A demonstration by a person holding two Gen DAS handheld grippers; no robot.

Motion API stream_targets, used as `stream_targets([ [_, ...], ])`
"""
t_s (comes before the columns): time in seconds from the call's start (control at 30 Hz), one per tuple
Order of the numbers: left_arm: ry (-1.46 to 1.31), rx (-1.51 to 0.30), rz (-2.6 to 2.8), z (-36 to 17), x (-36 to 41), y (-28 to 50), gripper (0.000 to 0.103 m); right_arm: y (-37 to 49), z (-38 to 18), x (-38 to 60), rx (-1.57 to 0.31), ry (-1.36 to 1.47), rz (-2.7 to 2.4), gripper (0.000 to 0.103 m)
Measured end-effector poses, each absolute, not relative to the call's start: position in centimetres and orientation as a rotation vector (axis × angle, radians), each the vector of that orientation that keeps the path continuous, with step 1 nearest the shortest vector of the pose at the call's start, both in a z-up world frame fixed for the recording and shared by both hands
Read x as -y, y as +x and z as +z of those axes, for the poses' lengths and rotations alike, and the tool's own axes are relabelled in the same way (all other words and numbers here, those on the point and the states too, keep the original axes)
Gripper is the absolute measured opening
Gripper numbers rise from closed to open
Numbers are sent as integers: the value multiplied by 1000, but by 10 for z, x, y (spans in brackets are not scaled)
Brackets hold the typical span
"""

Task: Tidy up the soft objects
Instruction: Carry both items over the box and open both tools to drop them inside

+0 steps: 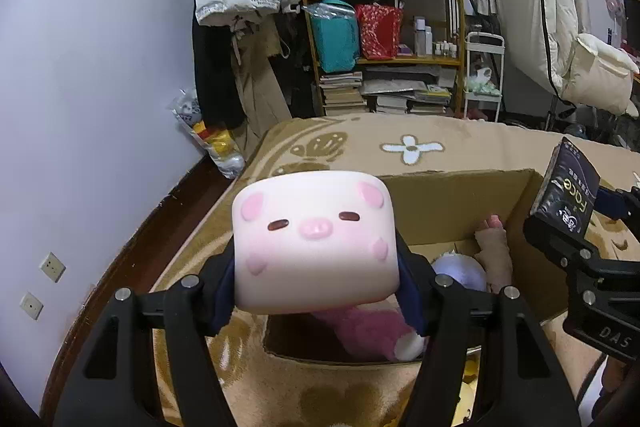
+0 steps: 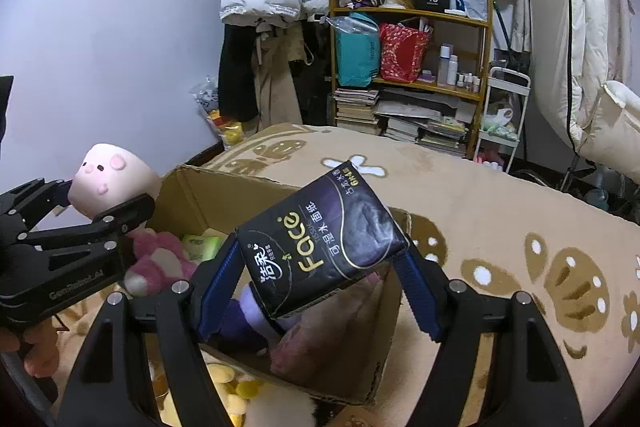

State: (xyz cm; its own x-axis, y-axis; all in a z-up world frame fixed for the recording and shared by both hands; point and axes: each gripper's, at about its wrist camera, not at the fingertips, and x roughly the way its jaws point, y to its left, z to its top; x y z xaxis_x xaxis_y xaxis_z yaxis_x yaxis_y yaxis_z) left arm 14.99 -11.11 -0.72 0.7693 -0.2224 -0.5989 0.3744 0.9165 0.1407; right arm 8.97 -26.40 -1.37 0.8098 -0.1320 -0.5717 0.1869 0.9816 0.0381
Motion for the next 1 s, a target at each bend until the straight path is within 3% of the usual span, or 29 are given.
stream_targets([
  [0.57,278,-683,-346,-25,115,156,75,87,-17,271,-588,134,-164,80],
  [0.63,267,-692,-347,-25,112,157,78,87,-19,270,-593,140,-156,80],
  [0.7,260,-685,-334,-24,110,157,89,88,-20,270,-601,138,-153,80],
  [0.83,253,-662,-338,-18,107,155,93,90,-22,271,-610,141,-156,80],
  [1.0,250,-671,-340,-19,106,156,94,91,-21,275,-604,160,-155,93],
])
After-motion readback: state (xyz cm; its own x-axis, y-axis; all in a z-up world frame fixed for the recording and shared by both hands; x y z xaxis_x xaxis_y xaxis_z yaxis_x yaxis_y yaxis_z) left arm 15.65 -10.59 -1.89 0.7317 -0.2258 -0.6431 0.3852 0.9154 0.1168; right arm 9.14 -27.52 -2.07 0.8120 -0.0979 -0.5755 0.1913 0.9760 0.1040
